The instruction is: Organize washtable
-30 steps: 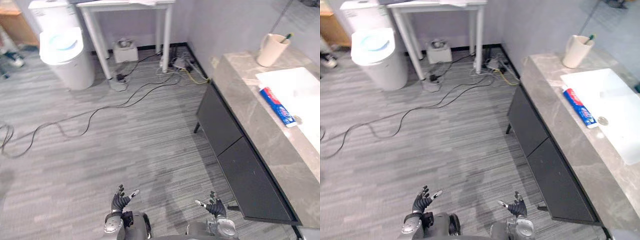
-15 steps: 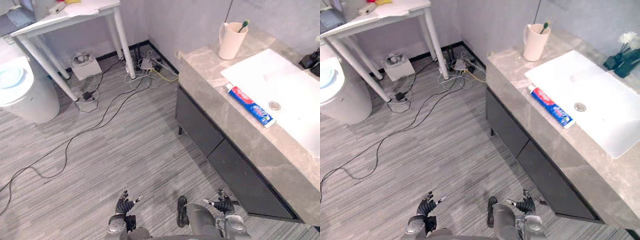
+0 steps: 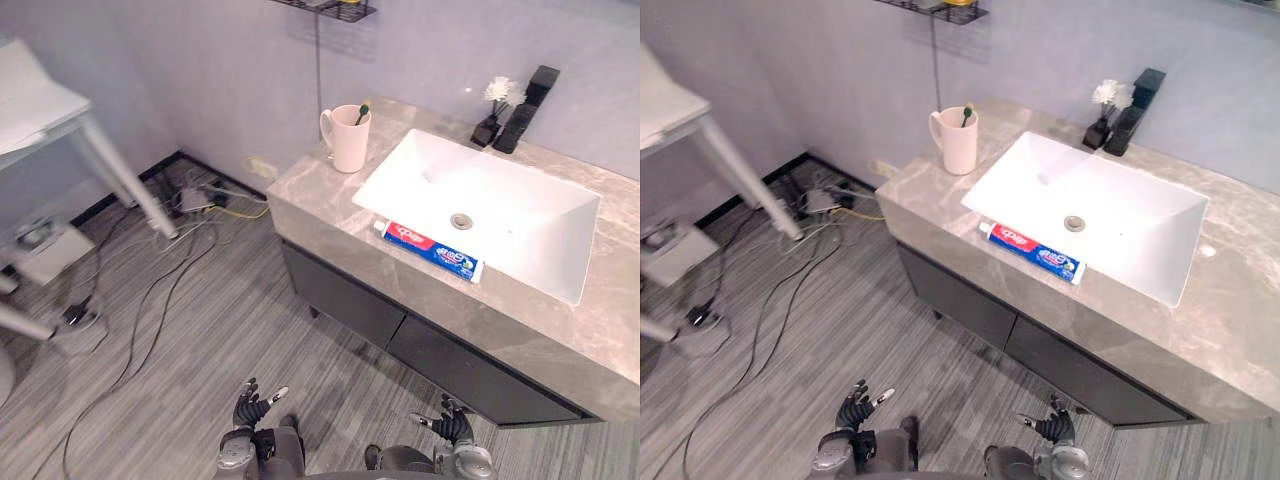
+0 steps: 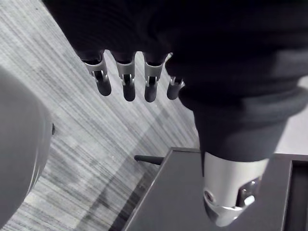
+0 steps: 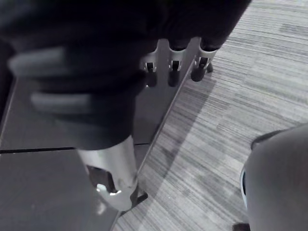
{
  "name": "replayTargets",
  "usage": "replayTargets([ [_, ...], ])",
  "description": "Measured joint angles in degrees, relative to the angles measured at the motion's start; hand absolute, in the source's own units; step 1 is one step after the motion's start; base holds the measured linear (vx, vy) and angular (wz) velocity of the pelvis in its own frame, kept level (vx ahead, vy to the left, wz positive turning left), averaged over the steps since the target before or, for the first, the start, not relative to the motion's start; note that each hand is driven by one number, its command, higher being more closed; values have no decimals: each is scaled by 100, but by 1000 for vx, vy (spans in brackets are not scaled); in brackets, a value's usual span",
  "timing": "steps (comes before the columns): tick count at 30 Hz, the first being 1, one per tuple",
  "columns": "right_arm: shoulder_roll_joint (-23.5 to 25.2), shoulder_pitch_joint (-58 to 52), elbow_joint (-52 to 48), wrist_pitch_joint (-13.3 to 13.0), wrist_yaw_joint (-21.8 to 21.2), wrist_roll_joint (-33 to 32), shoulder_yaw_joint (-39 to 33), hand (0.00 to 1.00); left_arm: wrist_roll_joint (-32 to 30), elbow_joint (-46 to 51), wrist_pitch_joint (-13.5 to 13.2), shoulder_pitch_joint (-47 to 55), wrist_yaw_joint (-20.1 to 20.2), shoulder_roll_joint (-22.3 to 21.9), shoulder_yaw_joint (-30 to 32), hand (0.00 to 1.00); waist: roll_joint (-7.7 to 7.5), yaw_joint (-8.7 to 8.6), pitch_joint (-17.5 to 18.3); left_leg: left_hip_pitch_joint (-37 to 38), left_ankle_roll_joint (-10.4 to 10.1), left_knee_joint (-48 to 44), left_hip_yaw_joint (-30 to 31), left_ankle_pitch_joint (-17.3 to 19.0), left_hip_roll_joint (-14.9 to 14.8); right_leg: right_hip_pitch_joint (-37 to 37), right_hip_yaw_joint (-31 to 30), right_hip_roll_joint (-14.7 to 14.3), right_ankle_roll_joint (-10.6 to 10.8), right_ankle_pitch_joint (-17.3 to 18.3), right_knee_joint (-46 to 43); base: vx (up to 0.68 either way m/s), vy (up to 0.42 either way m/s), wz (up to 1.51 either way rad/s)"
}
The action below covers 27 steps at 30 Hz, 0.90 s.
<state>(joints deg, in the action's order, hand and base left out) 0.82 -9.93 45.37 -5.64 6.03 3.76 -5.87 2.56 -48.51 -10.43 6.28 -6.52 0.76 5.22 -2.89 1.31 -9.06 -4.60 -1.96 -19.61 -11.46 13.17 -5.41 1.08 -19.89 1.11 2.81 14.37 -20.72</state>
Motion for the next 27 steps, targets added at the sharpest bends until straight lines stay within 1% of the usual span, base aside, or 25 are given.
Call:
replayTargets([
  [1,15,26,-20,0,-2,39,2,0,0,-22,1,9,0,4,-1,0,13,10,-5,116,36,44,-155,23,8,72,78,20,100,3,-214,240,247,-108],
  [2,56,99,-38,-1,-6,73,2,0,-1,-63,16,12,1,4,-10,0,-10,-25,3,350,89,156,-393,42,51,278,383,105,341,-30,-683,218,195,-90],
  [4,95,176,-12,-6,-16,137,1,0,-4,-81,21,-35,3,23,-91,0,26,-52,-15,666,107,335,-610,40,63,560,1211,279,436,69,-1154,214,165,-70],
  [5,93,232,53,-5,-15,144,4,0,-4,-148,17,-121,3,58,-131,0,57,-54,-18,851,110,546,-632,39,61,656,1896,393,294,168,-1199,202,104,-40],
  [6,93,304,112,-5,-15,147,9,0,-4,-217,19,-210,1,107,-136,0,66,-75,-20,985,111,741,-649,39,46,731,2409,416,173,230,-1103,197,72,-29],
  [7,90,333,135,-5,-14,148,9,0,-3,-264,18,-258,-2,145,-161,0,69,-78,-21,1027,111,817,-648,39,38,789,2586,391,119,250,-1034,197,0,-14],
  [8,68,391,214,-6,-13,152,14,0,-3,-316,24,-307,1,232,-274,0,88,-92,-33,1090,110,905,-648,39,8,961,2818,307,-8,238,-887,212,-67,-16],
  [9,17,461,287,0,-12,158,19,0,-3,-398,26,-358,2,273,-333,0,113,-130,-49,1139,104,892,-639,42,3,1086,2904,188,-249,2,-452,271,-103,-17],
  [10,-2,446,280,-5,-9,160,25,0,-3,-442,34,-343,4,291,-349,0,84,-150,-36,1161,81,856,-621,56,69,1080,2920,171,-362,-452,-44,316,-86,-14],
  [11,-202,462,297,-21,-6,159,19,0,-14,-578,78,-335,9,225,-328,0,263,-210,-77,1280,15,783,-514,96,26,862,2930,38,-490,-592,58,223,-41,-15],
  [12,-282,458,297,-34,-3,159,18,0,-61,-580,78,-319,26,166,-336,0,372,-217,-86,1298,-7,741,-513,81,-11,783,2904,7,-490,-594,174,225,-34,-30],
  [13,-433,454,328,-40,-3,160,17,0,-110,-581,80,-284,28,29,-330,0,550,-224,-123,1343,-13,697,-482,77,-94,637,2857,-75,-486,-592,378,237,-97,-29],
  [14,-504,441,349,-19,5,116,-52,0,-112,-588,90,-286,32,-46,-332,0,642,-260,-149,1322,-70,537,-449,44,-164,527,2851,-115,-487,-591,487,288,-119,-20],
  [15,-507,450,349,-15,11,128,-73,0,-112,-589,102,-285,35,-44,-330,0,689,-289,-140,1303,-151,363,-430,-3,-176,435,2840,-123,-488,-590,549,268,-142,-5],
  [16,-488,424,334,-14,11,130,-106,0,-112,-567,109,-289,34,-41,-290,0,611,-338,-186,1190,-272,-212,-429,-76,-278,183,2809,-149,-491,-588,709,207,-108,-12],
  [17,-425,380,306,5,15,122,-102,0,-112,-499,109,-286,33,-50,-233,0,524,-333,-237,968,-454,-1064,-433,-198,-420,-113,2739,-196,-511,-585,897,185,-88,-20],
  [18,-389,370,311,33,22,122,-98,0,-113,-477,104,-283,32,-52,-235,0,459,-273,-273,785,-467,-1489,-421,-198,-523,-227,2694,-213,-554,-583,966,168,-36,-43],
  [19,-341,337,310,61,32,119,-104,0,-113,-475,107,-282,40,-77,-240,0,460,-201,-266,605,-398,-1963,-413,2,-671,-374,2560,-251,-589,-579,1047,142,12,-58],
  [20,-356,321,310,67,30,118,-110,0,-113,-433,111,-253,39,-88,-238,0,387,-188,-273,493,-297,-1987,-398,115,-673,-438,2429,-239,-592,-581,1091,141,29,-62],
  [21,-358,328,312,67,31,118,-117,0,-111,-382,110,-245,38,-84,-238,0,341,-183,-306,416,-247,-1890,-384,146,-651,-465,2346,-219,-592,-581,1095,115,78,-63],
  [22,-350,337,310,66,32,117,-146,0,-109,-361,107,-240,37,-68,-239,0,359,-170,-296,317,-181,-1569,-270,186,-582,-494,2193,-172,-589,-583,1094,107,166,-67],
  [24,-352,338,309,64,35,118,-160,0,-106,-358,107,-240,32,-60,-242,0,328,-163,-306,259,-197,-744,83,174,-416,-500,1981,-86,-525,-588,1086,89,218,-62],
  [25,-373,332,307,59,40,119,-164,0,-106,-374,116,-221,12,-61,-241,0,398,-179,-298,239,-298,-70,367,22,-344,-495,1874,-82,-384,-557,1079,54,200,-41],
  [26,-452,332,274,47,43,106,-212,0,-106,-374,108,-191,18,-62,-254,0,588,-190,-251,240,-353,327,565,-362,-369,-470,1794,-162,-259,-533,1073,39,209,-42],
  [27,-409,326,322,65,56,111,-236,0,-107,-380,106,-175,15,-36,-270,0,491,-200,-245,371,-337,384,480,-362,-268,-497,1698,-69,-139,-551,1094,24,149,-29],
])
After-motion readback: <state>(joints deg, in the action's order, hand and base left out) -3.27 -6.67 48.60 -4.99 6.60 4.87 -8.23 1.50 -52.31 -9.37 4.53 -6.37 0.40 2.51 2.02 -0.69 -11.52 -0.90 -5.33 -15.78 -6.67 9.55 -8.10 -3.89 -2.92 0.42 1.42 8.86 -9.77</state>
